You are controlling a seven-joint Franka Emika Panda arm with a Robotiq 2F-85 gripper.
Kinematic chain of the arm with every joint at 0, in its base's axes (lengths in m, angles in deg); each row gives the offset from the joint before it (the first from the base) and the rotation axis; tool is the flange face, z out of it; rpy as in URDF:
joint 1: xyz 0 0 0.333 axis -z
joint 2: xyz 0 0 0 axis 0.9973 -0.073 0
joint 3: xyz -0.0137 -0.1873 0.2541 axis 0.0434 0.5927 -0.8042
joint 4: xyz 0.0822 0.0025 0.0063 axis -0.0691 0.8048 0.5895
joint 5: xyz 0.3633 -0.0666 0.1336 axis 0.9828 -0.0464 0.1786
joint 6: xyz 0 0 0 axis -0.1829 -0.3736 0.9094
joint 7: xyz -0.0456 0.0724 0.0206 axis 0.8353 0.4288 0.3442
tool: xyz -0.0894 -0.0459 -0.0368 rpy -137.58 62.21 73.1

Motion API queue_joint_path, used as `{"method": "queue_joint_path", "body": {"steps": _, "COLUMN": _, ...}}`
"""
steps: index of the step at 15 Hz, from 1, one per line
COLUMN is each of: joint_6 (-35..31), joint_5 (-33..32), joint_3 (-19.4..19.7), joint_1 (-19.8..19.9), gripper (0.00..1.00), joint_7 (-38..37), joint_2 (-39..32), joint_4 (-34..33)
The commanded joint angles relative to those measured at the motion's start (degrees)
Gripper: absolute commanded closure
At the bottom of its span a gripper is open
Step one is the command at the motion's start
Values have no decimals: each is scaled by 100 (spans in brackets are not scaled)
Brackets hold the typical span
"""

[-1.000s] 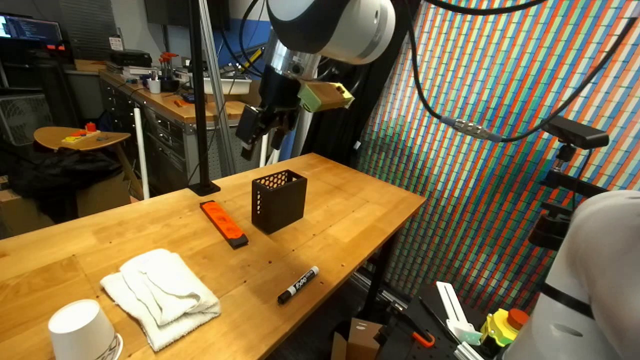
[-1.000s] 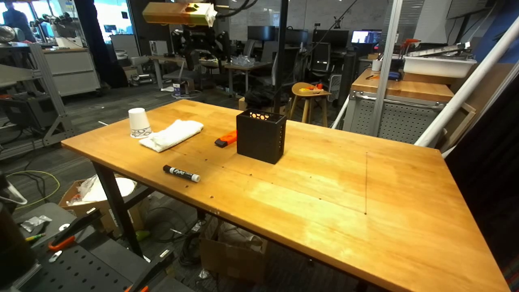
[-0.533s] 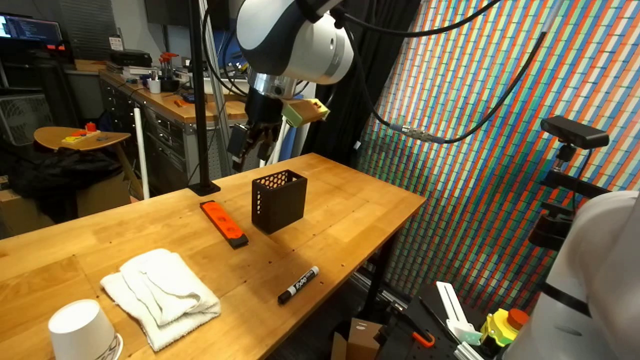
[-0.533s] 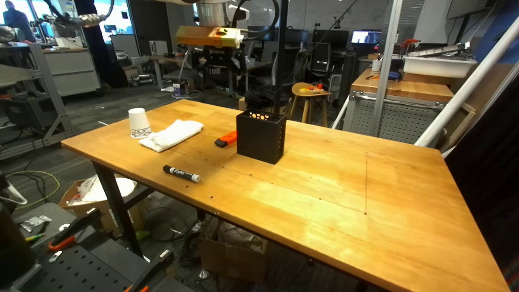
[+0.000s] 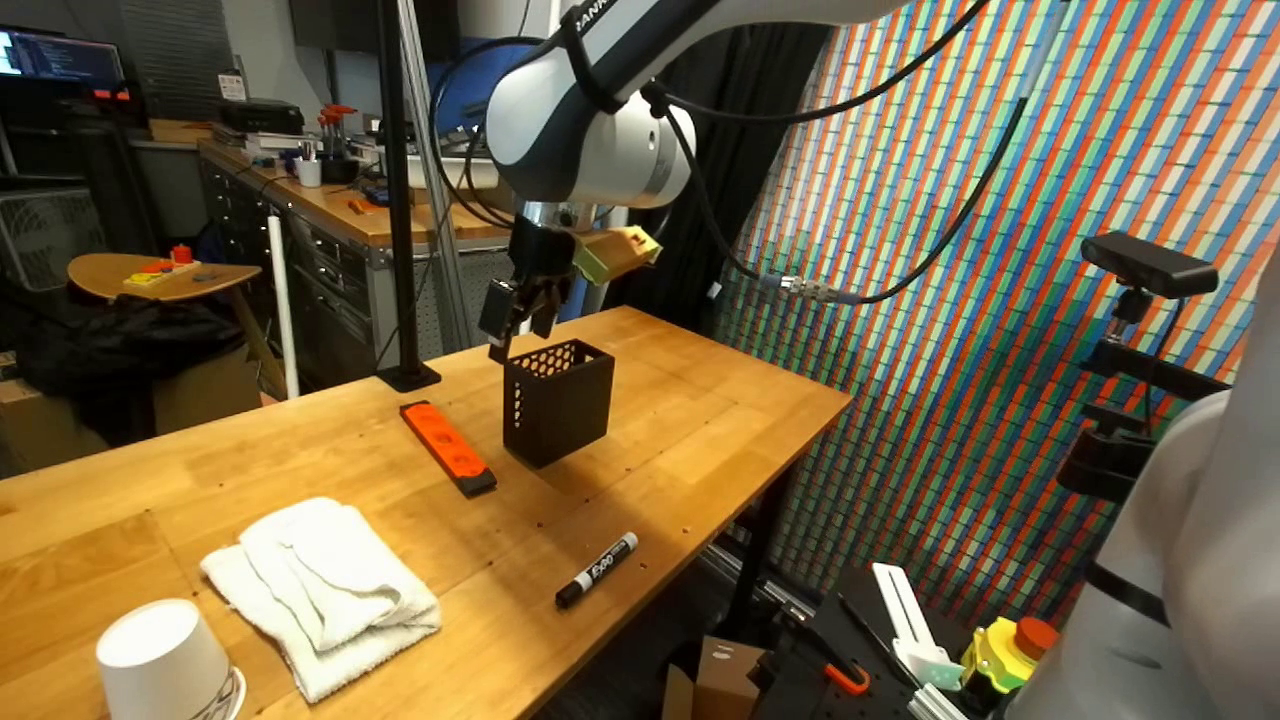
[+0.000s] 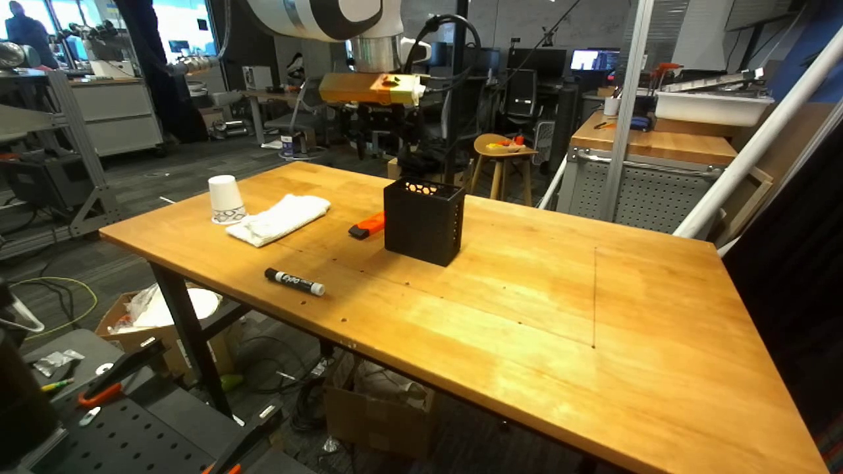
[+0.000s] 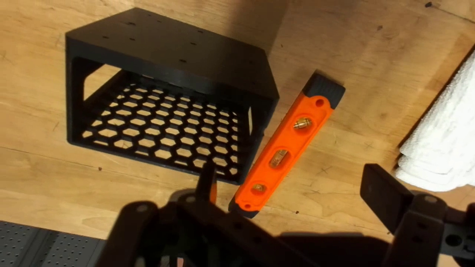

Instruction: Put the towel inside the box

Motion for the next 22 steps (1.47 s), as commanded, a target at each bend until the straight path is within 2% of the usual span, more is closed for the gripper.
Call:
{"method": "queue_joint_path", "body": {"steps": 1, "joint_6": -135, "joint_5": -279, "joint_3": -112, "joint_1": 118, "gripper": 0, "joint_7": -293, "joint_2": -178, "joint_4": -108}}
{"method": "queue_joint_path", "body": {"steps": 7, "joint_6": -141, "joint_5": -621, "joint_3": -107, "joint_1": 125, "gripper": 0, "joint_7": -648, "joint_2": -354, "joint_4": -80}}
{"method": "queue_joint_path", "body": {"steps": 9, "joint_6": -153, "joint_5": -650, "joint_3": -105, "joint_1": 136, "gripper": 25, "joint_7": -717, "joint_2": -399, "joint_4": -99}}
{"method": "queue_joint_path", "body": {"steps": 18, "joint_6": -225, "joint_5": -682, "joint_3": -97, "joint_1": 153, "gripper": 95, "joint_7": -919, "joint_2": -426, "joint_4": -61}}
{"method": "queue_joint_path", "body": {"steps": 21, "joint_6": -242, "joint_5": -735, "joint_3": -76, "joint_1": 157, "gripper": 99, "joint_7": -1004, "joint_2": -429, "joint_4": -44}}
{"method": "queue_joint_path", "body": {"steps": 22, "joint_6": -237, "joint_5": -751, "joint_3": -72, "joint_1": 160, "gripper": 95, "joint_7": -1033, "joint_2": -426, "joint_4": -34}}
